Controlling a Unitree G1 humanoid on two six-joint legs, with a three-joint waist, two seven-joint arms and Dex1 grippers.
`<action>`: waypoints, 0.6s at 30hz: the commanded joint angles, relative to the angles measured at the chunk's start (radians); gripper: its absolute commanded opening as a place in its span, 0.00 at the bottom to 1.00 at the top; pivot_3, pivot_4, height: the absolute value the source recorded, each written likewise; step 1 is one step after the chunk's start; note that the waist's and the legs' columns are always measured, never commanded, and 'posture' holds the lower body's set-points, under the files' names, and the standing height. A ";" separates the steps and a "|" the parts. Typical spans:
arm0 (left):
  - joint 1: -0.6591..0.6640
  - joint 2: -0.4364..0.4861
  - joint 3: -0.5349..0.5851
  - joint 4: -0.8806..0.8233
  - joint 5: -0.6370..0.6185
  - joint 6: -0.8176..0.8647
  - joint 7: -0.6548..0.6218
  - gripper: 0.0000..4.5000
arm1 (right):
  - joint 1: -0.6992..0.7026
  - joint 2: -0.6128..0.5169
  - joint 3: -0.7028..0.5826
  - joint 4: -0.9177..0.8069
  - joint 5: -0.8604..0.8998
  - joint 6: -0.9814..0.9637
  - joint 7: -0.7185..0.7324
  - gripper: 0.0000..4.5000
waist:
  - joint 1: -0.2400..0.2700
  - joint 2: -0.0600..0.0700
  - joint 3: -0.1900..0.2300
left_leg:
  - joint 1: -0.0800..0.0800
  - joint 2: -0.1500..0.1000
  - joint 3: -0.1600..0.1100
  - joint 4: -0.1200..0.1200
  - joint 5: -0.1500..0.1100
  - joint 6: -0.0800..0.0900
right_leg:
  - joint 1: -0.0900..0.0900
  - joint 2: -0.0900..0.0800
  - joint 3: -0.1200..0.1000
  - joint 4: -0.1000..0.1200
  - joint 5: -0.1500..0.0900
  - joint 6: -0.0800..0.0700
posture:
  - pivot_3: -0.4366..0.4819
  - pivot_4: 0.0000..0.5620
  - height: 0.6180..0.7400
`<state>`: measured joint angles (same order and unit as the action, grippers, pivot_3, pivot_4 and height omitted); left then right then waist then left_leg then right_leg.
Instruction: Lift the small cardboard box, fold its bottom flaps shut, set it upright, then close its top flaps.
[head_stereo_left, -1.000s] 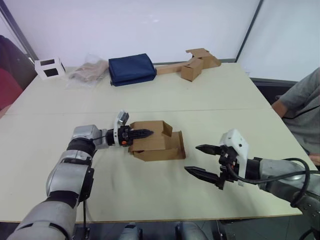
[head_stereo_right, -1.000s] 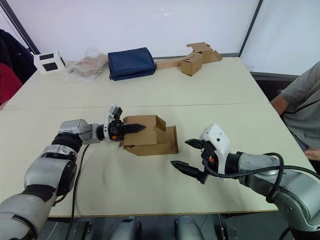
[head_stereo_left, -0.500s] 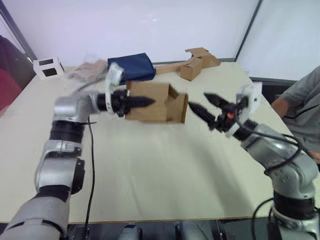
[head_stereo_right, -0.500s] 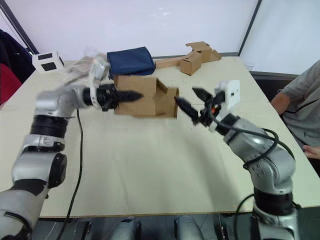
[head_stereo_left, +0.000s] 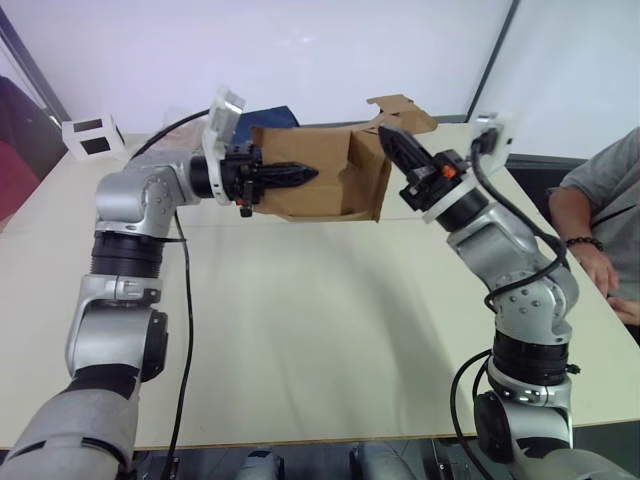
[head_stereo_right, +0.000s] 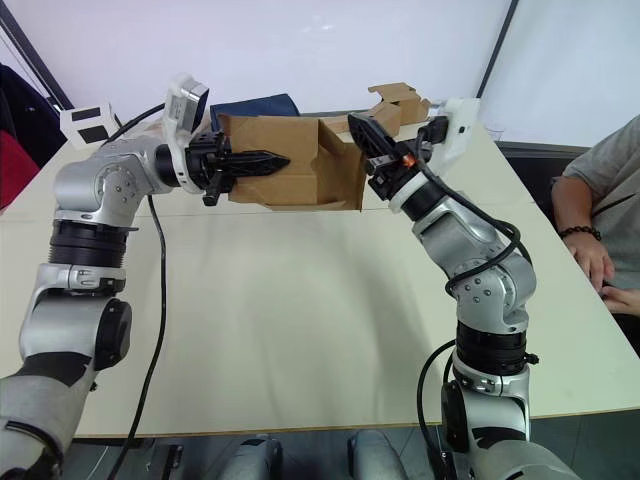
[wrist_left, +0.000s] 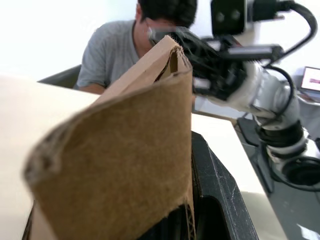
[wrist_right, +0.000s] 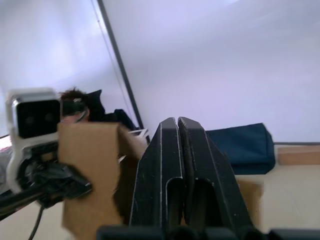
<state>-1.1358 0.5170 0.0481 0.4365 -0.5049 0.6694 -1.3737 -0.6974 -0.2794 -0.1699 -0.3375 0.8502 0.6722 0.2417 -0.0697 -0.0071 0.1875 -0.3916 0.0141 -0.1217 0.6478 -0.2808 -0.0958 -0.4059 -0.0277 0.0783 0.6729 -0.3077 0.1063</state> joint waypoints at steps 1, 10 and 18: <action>-0.029 0.005 0.026 -0.029 -0.028 -0.016 0.003 0.00 | 0.002 0.008 0.017 -0.034 0.005 -0.008 0.018 0.01 | -0.002 0.000 0.000 | 0.000 0.000 0.000 0.000 0.000 0.000 | 0.000 0.000 0.000 0.000 0.000 0.000 | 0.48 0.27 1.00; -0.019 0.006 0.018 -0.011 -0.022 -0.040 -0.006 0.00 | 0.031 0.021 0.069 -0.041 -0.026 -0.019 0.035 0.01 | -0.001 0.000 0.000 | 0.000 0.000 0.000 0.000 0.000 0.000 | 0.000 0.000 0.000 0.000 0.000 0.000 | 0.48 0.27 1.00; -0.004 0.013 -0.009 -0.052 -0.055 0.017 -0.068 0.00 | 0.028 0.073 0.101 -0.016 -0.067 -0.045 0.046 0.01 | -0.002 0.000 0.000 | 0.000 0.000 0.000 0.000 0.000 0.000 | 0.000 0.000 0.000 0.000 0.000 0.000 | 0.48 0.27 1.00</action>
<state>-1.1327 0.5178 0.0457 0.4332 -0.5339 0.6754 -1.4125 -0.6575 -0.2200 -0.0880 -0.3341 0.7811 0.6422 0.2693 -0.0721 -0.0071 0.1876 -0.3916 0.0140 -0.1217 0.6477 -0.2806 -0.0961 -0.4062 -0.0276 0.0784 0.6728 -0.3078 0.1063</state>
